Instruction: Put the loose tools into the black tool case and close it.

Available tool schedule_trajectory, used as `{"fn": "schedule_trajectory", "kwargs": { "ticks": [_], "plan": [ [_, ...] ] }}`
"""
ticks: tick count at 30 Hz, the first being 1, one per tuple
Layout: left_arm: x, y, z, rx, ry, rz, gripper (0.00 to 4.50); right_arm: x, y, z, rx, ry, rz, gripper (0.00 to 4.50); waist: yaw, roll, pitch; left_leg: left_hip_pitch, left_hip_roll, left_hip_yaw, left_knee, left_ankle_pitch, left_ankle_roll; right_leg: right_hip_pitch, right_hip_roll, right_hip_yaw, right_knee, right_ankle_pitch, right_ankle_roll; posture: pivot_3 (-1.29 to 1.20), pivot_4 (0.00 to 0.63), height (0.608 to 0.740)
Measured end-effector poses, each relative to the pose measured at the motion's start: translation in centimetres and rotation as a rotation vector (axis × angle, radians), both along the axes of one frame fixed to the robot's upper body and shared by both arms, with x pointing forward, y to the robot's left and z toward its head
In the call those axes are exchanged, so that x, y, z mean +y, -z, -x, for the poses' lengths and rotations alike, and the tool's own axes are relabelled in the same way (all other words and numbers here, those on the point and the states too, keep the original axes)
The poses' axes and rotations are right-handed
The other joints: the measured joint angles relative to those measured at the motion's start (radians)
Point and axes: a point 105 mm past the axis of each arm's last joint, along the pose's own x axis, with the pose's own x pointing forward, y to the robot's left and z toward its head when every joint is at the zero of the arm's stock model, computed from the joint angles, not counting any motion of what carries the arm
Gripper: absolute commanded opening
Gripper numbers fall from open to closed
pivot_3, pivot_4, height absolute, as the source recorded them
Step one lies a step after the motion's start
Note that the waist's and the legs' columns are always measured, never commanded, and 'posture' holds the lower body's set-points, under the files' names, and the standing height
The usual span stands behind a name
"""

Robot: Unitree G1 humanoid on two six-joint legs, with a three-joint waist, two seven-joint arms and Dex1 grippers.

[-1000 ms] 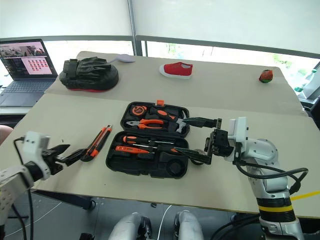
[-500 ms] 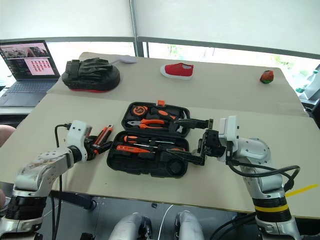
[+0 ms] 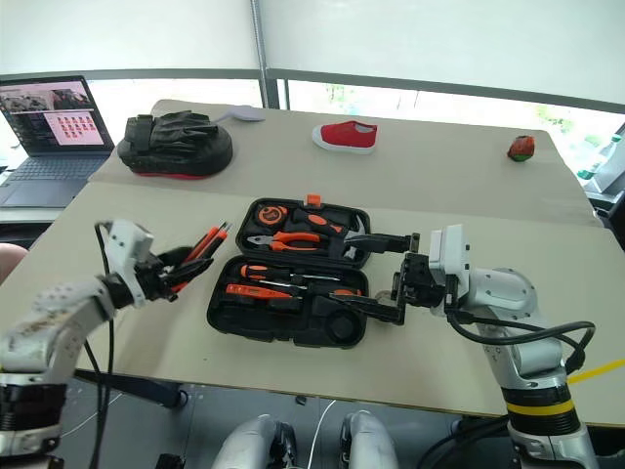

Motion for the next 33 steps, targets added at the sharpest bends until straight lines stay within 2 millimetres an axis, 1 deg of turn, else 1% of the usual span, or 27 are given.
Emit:
{"fn": "schedule_trajectory", "kwargs": {
  "ticks": [1,2,3,4,7,9,10,13,15,17,23,30,33],
  "plan": [
    [-1.1,-0.4,0.5,-0.01,0.093,-0.02,1.64,-0.4,0.2,-0.1,0.007,0.013,0.004,4.5,0.001,0.001,0.0,0.0,-0.001,0.0,0.0,0.0,0.0,0.0,0.0,0.0,0.0,0.0,0.0,0.0,0.15,0.74],
    [-3.0,-0.3,1.3,-0.001,0.232,-0.066,1.64,-1.0,0.7,-0.2,0.018,0.031,0.026,4.5,0.003,0.001,0.0,0.0,-0.002,0.0,0.0,0.0,0.001,0.001,0.001,0.0,0.0,0.0,0.001,0.0,0.15,0.74],
    [-3.9,0.0,1.8,0.012,0.302,-0.086,1.64,-1.3,0.9,-0.2,0.023,0.039,0.038,4.5,0.003,0.001,0.0,0.0,-0.003,0.0,0.0,0.0,0.002,0.001,0.001,0.001,0.0,0.0,0.001,0.0,0.15,0.74],
    [-5.1,0.8,2.3,0.038,0.397,-0.126,1.64,-1.9,1.2,-0.1,0.033,0.051,0.061,4.5,0.002,0.001,0.0,0.0,-0.003,0.001,0.0,0.002,0.006,0.001,0.002,0.001,0.0,0.0,0.002,0.0,0.15,0.74],
    [-7.1,2.2,3.2,0.082,0.564,-0.219,1.64,-2.8,1.9,0.4,0.058,0.063,0.115,4.5,-0.006,0.001,0.0,0.0,-0.002,0.001,0.0,0.005,0.01,0.0,0.005,0.001,0.0,0.0,0.002,0.0,0.15,0.74],
    [-7.6,2.7,2.9,0.07,0.609,-0.3,1.64,-3.3,2.3,0.7,0.081,0.078,0.13,4.5,-0.006,0.001,0.0,0.001,-0.001,0.001,0.0,0.005,0.009,0.0,0.005,0.002,0.0,0.0,0.002,0.0,0.15,0.74],
    [-7.5,3.2,2.5,0.066,0.619,-0.358,1.64,-3.5,2.5,0.8,0.092,0.084,0.136,4.5,-0.007,0.001,0.0,0.001,-0.001,0.001,0.0,0.006,0.008,0.0,0.005,0.002,0.001,-0.001,0.001,0.0,0.15,0.74],
    [-7.1,4.7,1.3,0.082,0.602,-0.451,1.64,-3.5,2.4,1.3,0.096,0.101,0.13,4.5,-0.01,0.002,0.0,0.001,0.002,0.001,0.0,0.006,0.008,0.0,0.005,0.003,0.001,-0.001,0.001,0.0,0.15,0.74],
    [-6.8,5.7,1.1,0.094,0.616,-0.497,1.64,-3.7,2.2,1.7,0.093,0.111,0.124,4.5,-0.008,0.001,0.0,0.0,0.002,0.0,0.0,0.006,0.009,-0.001,0.005,0.003,0.001,-0.001,0.001,0.0,0.15,0.74],
    [-6.8,6.2,1.2,0.093,0.64,-0.519,1.64,-3.7,2.4,1.9,0.102,0.119,0.123,4.5,-0.006,0.001,0.0,-0.001,0.001,0.0,0.001,0.005,0.01,-0.001,0.005,0.003,0.0,-0.001,0.001,0.0,0.15,0.74],
    [-7.3,6.1,1.0,0.061,0.665,-0.555,1.64,-3.5,2.5,2.2,0.11,0.129,0.117,4.5,-0.004,0.001,0.0,-0.001,0.0,0.0,0.004,0.003,0.014,0.0,0.005,0.003,0.0,-0.001,0.001,0.0,0.15,0.74],
    [-8.7,6.2,0.7,0.105,0.639,-0.538,1.64,-3.5,2.5,2.2,0.11,0.136,0.116,4.5,0.015,0.002,0.0,-0.001,-0.001,-0.001,0.006,0.001,0.018,0.003,0.003,0.002,0.0,-0.001,0.004,0.0,0.15,0.74],
    [-9.2,6.2,0.6,0.12,0.625,-0.52,1.64,-3.3,2.5,2.1,0.11,0.131,0.113,4.5,0.022,0.002,0.0,-0.002,-0.001,-0.001,0.011,-0.001,0.021,0.004,0.002,0.001,0.001,0.0,0.007,0.0,0.15,0.74]
  ]
}}
